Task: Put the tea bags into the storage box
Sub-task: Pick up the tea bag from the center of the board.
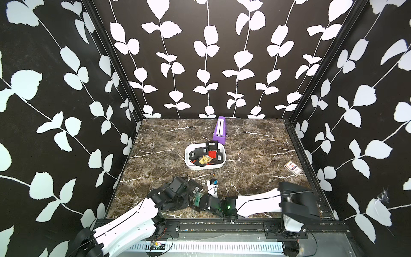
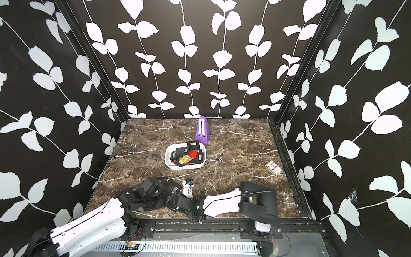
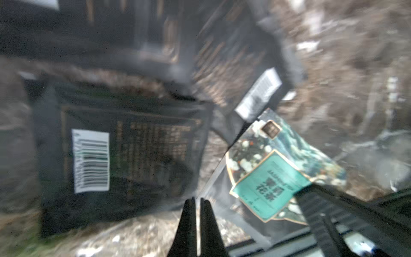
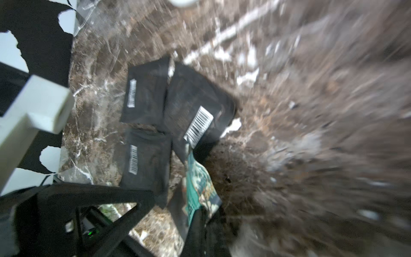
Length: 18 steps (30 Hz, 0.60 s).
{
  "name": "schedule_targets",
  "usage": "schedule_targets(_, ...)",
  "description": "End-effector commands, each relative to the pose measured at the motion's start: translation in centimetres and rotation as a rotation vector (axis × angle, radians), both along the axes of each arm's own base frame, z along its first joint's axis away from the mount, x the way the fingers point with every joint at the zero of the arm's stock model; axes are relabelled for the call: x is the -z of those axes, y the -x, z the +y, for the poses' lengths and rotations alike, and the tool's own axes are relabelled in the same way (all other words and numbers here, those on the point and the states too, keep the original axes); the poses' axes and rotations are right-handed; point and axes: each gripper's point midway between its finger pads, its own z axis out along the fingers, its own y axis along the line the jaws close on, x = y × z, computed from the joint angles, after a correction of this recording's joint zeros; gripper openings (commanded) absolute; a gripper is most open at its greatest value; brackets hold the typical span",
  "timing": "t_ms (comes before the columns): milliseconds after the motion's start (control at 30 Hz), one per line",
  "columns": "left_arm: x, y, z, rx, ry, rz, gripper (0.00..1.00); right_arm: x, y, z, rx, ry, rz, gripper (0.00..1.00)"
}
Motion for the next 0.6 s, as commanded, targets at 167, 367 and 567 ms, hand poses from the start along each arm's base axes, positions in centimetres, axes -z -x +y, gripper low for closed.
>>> schedule_targets(167,-5.5,-2.9,-1.0,0.071,-0.03,-0.139,0.22,-8.2,-3.4,-6.4,0.032,0.143,-0.141,0.0)
schedule_targets(367,-5.9,-5.3,-1.0,0.054,-0.12,-0.179,0.28,-11.9,-8.5,-9.6,0.09,0.075,-0.179,0.0)
schedule_targets(567,-5.2,-7.4,-1.0,-0.002,-0.103,-0.175,0.28,-14.0,-13.9,-9.4,0.099,0.026,-0.196,0.0)
